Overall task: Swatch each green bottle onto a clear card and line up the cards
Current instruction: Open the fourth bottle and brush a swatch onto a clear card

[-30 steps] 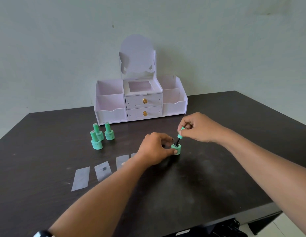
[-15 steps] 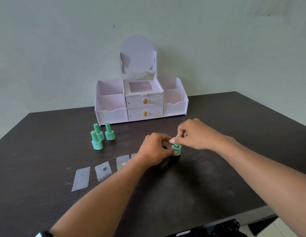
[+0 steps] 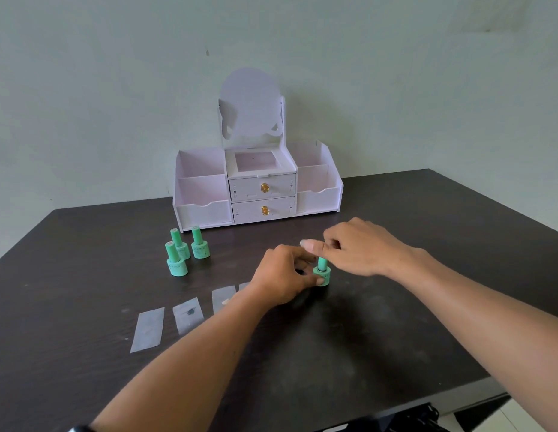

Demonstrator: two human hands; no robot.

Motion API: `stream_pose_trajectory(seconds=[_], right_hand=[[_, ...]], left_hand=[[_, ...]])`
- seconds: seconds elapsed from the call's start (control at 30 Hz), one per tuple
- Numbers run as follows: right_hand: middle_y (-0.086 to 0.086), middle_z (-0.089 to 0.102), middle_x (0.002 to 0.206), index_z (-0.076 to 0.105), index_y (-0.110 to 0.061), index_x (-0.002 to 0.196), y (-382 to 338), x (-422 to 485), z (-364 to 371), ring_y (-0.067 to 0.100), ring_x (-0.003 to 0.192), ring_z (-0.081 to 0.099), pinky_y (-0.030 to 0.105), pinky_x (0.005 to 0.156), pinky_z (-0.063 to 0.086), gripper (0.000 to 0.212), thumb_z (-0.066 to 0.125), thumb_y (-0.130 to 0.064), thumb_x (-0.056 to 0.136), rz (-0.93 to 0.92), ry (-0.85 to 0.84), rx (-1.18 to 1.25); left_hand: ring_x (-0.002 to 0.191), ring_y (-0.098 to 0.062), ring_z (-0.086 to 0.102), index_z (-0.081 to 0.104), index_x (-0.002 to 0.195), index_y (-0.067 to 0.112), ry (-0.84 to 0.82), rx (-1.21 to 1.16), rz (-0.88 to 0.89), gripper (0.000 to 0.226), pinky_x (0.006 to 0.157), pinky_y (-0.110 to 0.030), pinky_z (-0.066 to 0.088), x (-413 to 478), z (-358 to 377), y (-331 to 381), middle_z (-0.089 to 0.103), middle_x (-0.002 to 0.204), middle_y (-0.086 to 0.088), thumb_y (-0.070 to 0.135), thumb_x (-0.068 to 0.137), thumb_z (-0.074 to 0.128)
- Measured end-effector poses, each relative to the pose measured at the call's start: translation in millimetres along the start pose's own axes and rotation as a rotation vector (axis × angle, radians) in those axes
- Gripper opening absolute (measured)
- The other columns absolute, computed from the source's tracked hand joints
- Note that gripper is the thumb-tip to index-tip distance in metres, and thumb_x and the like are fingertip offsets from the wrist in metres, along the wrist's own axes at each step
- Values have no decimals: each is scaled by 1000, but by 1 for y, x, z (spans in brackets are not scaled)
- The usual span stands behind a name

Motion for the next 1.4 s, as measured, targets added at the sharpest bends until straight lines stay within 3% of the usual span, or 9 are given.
stream_pose_trajectory(seconds=[0.1, 0.3, 0.43, 0.6, 0.73, 0.9, 1.03, 1.23, 1.4], right_hand=[[-8, 59, 70, 55, -26, 80, 4, -2, 4, 13, 65, 55, 40, 65, 49, 32, 52, -56, 93, -47, -85, 78], [-4, 47, 56, 44, -17, 60, -10, -2, 2, 18, 53, 47, 34, 54, 39, 70, 31, -78, 92, -55, -25, -95], [-8, 58, 73, 53, -23, 81, -7, -3, 0, 19, 70, 57, 32, 56, 40, 36, 51, -57, 95, -82, -52, -16], [-3, 50, 57, 45, -17, 61, -12, -2, 1, 20, 54, 50, 35, 54, 41, 70, 30, -77, 93, -58, 12, -115], [-7, 58, 73, 52, -25, 81, -7, -4, 3, 19, 70, 58, 34, 58, 42, 37, 48, -58, 96, -79, -31, -20], [-5, 54, 61, 48, -19, 67, -6, -1, 5, 18, 58, 53, 35, 55, 43, 64, 34, -77, 92, -56, 17, -71], [-8, 58, 73, 51, -29, 85, -7, -5, 7, 20, 71, 57, 32, 55, 39, 27, 52, -53, 96, -99, -33, -5], [-7, 58, 72, 52, -24, 82, -8, -3, 5, 18, 69, 58, 32, 54, 38, 44, 49, -67, 93, -97, 51, -84], [-11, 54, 68, 56, -33, 93, -4, -7, 12, 7, 62, 50, 30, 55, 38, 23, 56, -57, 94, -107, -17, 16]], left_hand=[[86, 4, 64, 70, 118, 24, 11, 8, 2, 43, 64, 1, 40, 0, -1, -1, 74, 96, 10, 31, 77, 84], [85, 3, 64, 72, 106, 22, 3, 0, 4, 31, 67, -5, 40, 2, 0, -1, 75, 91, 10, 30, 78, 83], [84, 5, 64, 71, 113, 24, 10, -3, 15, 39, 63, 3, 40, 2, -1, -1, 74, 92, 11, 30, 77, 84], [87, 1, 66, 72, 108, 23, -5, -2, 7, 32, 67, -5, 40, 3, 0, -2, 75, 91, 11, 30, 78, 83], [86, 4, 65, 72, 110, 23, 16, -11, 15, 36, 65, 4, 39, 3, 0, -4, 75, 88, 12, 29, 77, 85], [89, -2, 66, 72, 102, 24, 9, 1, 13, 26, 65, -2, 39, 4, 0, -4, 75, 89, 11, 30, 78, 83], [90, 1, 65, 72, 111, 24, 21, 4, 25, 36, 64, 5, 38, 4, 0, -4, 74, 92, 13, 30, 78, 84], [92, -3, 64, 72, 108, 24, 19, 57, 39, 35, 66, -6, 40, 4, 0, -6, 73, 96, 10, 30, 76, 85], [92, -2, 64, 72, 115, 26, 7, 56, 52, 41, 69, -5, 40, 4, 2, -5, 72, 100, 12, 30, 76, 85]])
Point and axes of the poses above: each hand's wrist, its own x-axis towards the middle knuckle, its own z-axis out of the palm, y = z × x, the point moved 9 cm from there along x, towards the middle knuckle
